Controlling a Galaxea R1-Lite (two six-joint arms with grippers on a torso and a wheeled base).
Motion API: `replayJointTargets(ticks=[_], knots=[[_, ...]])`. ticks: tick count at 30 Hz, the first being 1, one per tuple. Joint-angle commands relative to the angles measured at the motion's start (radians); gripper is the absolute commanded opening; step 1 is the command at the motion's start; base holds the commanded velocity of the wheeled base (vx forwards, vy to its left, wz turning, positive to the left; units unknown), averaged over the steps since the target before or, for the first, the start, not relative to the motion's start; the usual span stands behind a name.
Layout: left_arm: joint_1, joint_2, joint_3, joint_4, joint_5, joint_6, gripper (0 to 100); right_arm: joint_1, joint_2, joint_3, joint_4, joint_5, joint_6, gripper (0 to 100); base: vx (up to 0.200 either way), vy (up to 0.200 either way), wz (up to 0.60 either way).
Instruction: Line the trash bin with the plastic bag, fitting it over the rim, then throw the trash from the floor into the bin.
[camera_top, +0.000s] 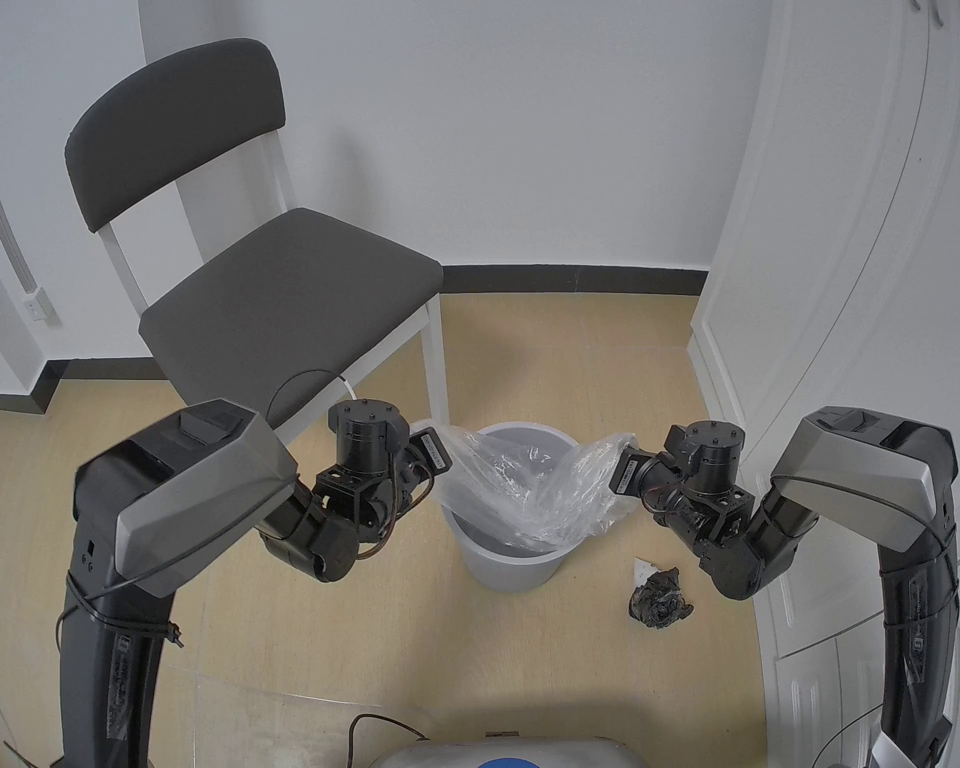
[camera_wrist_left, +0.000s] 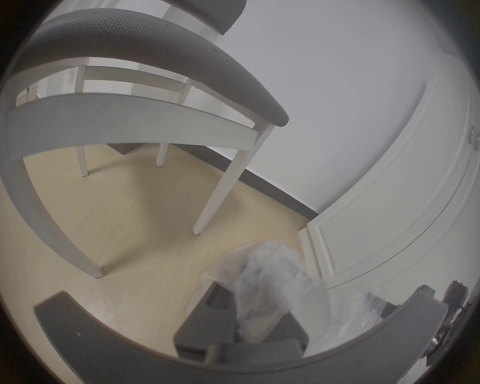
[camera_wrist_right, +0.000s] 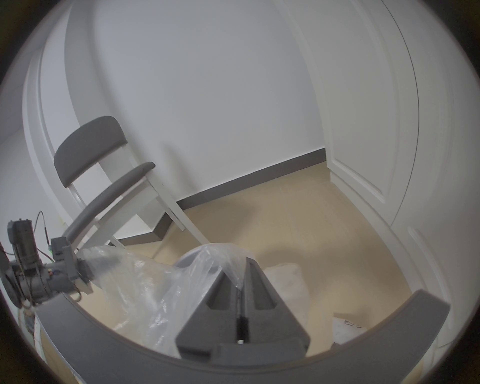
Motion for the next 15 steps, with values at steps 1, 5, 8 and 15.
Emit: replayJointTargets(ticks=[1, 5, 8, 15], knots=[[0.029, -0.067, 0.040, 0.026, -0.024, 0.025, 0, -0.024, -0.025, 0.009, 0.021, 0.000, -0.014, 0, 0.000, 0.000, 0.00], [0.066, -0.113, 0.097, 0.042, -0.058, 0.107, 0, -0.051, -0.061, 0.030, 0.068, 0.001, -0.045, 0, 0.000, 0.000, 0.00], [0.080, -0.142, 0.141, 0.065, -0.090, 0.159, 0, -0.062, -0.080, 0.041, 0.099, 0.001, -0.055, 0, 0.000, 0.000, 0.00], [0.107, -0.191, 0.246, 0.092, -0.164, 0.292, 0, -0.065, -0.094, 0.069, 0.143, 0.003, -0.100, 0, 0.000, 0.000, 0.00]])
